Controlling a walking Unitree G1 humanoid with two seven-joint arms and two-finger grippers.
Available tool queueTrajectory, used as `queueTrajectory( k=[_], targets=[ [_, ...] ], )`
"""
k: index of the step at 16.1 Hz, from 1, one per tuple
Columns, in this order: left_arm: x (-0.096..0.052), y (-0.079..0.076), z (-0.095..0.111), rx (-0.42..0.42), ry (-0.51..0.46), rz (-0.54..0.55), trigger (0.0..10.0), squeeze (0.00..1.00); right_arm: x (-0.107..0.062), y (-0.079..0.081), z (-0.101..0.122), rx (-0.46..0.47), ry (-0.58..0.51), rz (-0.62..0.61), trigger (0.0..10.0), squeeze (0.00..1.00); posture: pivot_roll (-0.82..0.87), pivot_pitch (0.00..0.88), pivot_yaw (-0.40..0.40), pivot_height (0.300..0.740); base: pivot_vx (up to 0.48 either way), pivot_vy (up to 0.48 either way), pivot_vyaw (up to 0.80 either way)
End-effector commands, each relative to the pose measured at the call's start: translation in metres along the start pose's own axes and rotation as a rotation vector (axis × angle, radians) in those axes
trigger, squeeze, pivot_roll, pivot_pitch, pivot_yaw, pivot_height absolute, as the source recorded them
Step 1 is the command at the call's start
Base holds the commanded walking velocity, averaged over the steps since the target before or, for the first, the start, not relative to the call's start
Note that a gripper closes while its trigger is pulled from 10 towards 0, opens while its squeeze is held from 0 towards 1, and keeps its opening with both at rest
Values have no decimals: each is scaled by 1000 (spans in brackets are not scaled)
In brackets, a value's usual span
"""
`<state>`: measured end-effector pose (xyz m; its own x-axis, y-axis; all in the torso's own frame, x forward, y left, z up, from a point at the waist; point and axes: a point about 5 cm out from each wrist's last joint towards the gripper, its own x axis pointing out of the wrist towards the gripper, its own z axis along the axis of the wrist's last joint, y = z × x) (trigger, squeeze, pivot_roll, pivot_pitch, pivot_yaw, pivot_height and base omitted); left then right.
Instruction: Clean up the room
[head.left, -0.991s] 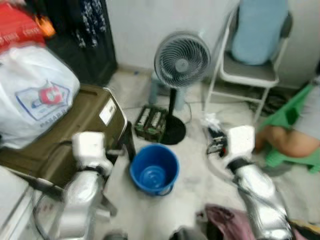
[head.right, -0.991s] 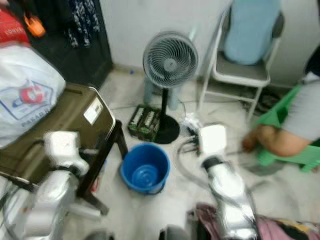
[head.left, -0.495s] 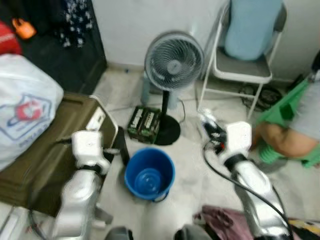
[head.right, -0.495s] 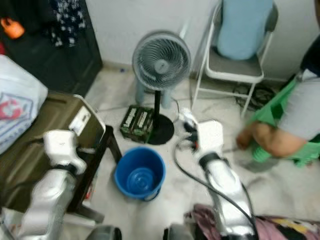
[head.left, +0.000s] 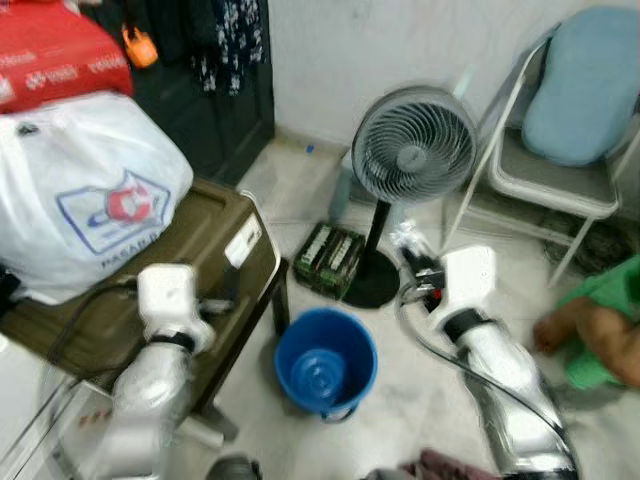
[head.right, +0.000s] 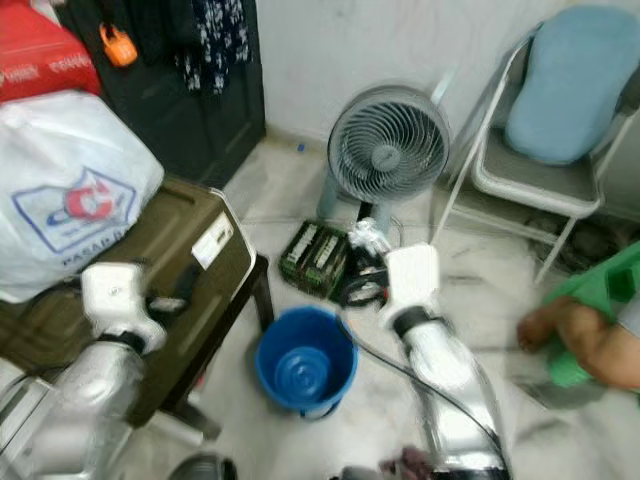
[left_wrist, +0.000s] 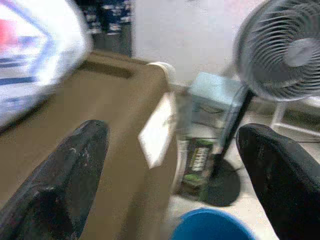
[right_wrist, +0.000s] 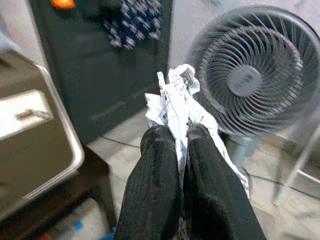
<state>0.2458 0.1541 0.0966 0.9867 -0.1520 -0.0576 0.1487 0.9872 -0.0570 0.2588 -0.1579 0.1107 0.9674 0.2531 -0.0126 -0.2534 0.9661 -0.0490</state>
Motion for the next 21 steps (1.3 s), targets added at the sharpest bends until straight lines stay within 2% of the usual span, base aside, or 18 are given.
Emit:
queueTrajectory(
  k=[1,9,11,13,14,15,16,19,21],
  targets=[
    [-3,8,-2,14,18,24,10000,0,2,2,2,-4,-9,3,10000,0,-30,99,-42,740,0,0,0],
    [-2,9,-2,20,20,27,10000,0,4,-2,-4,-16,21,-39,10000,0,-26,97,-41,740,0,0,0],
    [-2,9,-1,28,16,19,10000,0,3,-9,-11,-53,73,-95,10000,0,-26,96,-40,740,0,0,0],
    [-6,3,6,101,-6,-96,10000,0,-2,-27,-31,-65,217,-216,10000,0,-15,102,-36,740,0,0,0],
    [-11,-2,10,167,-12,-178,10000,0,-7,-38,-41,-25,288,-296,10000,0,-4,106,-30,740,0,0,0],
    [-12,-3,11,182,-13,-196,10000,0,-8,-40,-43,-13,301,-315,10000,0,-4,106,-30,740,0,0,0],
    [-21,-3,11,246,-5,-267,10000,0,-9,-45,-47,-29,332,-336,10000,0,10,115,-19,740,0,0,0],
    [-36,4,10,291,37,-366,10000,0,-1,-39,-50,-17,351,-305,10000,0,23,145,13,740,0,0,0],
    [-43,6,18,325,49,-432,10000,0,1,-37,-53,-58,373,-289,10000,0,39,176,52,740,0,0,0]
  ],
)
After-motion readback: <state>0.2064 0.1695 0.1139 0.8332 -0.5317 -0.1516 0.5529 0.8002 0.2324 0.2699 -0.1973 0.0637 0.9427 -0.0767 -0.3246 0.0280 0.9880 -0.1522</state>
